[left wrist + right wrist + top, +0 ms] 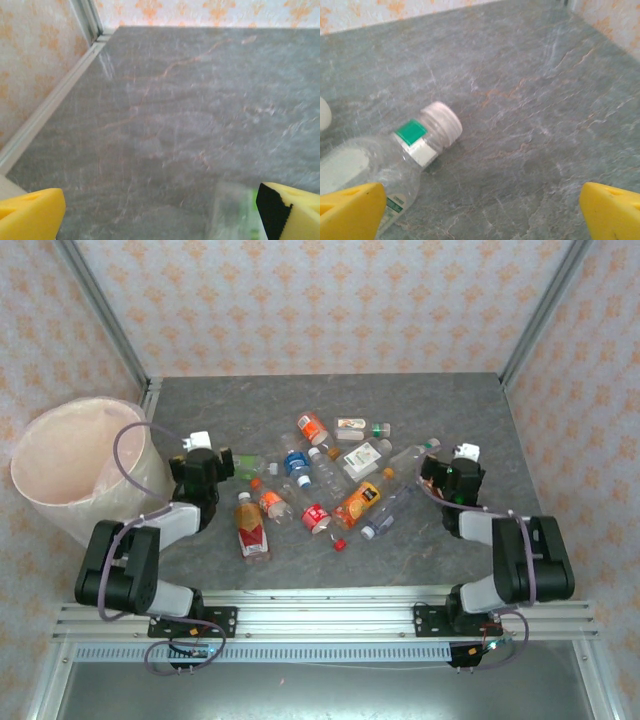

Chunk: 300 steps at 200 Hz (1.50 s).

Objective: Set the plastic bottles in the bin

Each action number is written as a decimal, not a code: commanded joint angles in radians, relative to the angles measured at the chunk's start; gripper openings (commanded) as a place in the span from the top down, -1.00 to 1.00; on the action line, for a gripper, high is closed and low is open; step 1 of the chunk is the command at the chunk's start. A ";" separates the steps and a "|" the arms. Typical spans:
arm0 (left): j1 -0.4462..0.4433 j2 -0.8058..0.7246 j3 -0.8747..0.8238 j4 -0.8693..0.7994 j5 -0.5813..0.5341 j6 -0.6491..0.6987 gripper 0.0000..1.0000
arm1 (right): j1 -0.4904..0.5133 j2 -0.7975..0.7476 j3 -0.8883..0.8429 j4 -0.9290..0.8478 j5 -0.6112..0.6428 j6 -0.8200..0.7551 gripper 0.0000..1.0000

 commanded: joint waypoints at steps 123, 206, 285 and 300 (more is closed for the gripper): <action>-0.351 -0.013 0.468 -0.933 -0.211 -0.766 -1.00 | 0.044 -0.307 0.306 -1.116 -0.073 0.608 -0.98; -0.359 -0.259 0.401 -1.401 0.208 -0.913 -1.00 | 0.044 -0.458 0.195 -1.117 -0.137 0.752 -0.99; -0.367 -0.294 0.211 -1.303 0.407 -0.719 -1.00 | 0.044 -0.486 0.181 -1.061 -0.090 0.766 -0.99; -0.370 -0.274 0.197 -1.253 0.442 -0.694 -1.00 | 0.044 -0.490 0.185 -1.076 -0.083 0.753 -0.99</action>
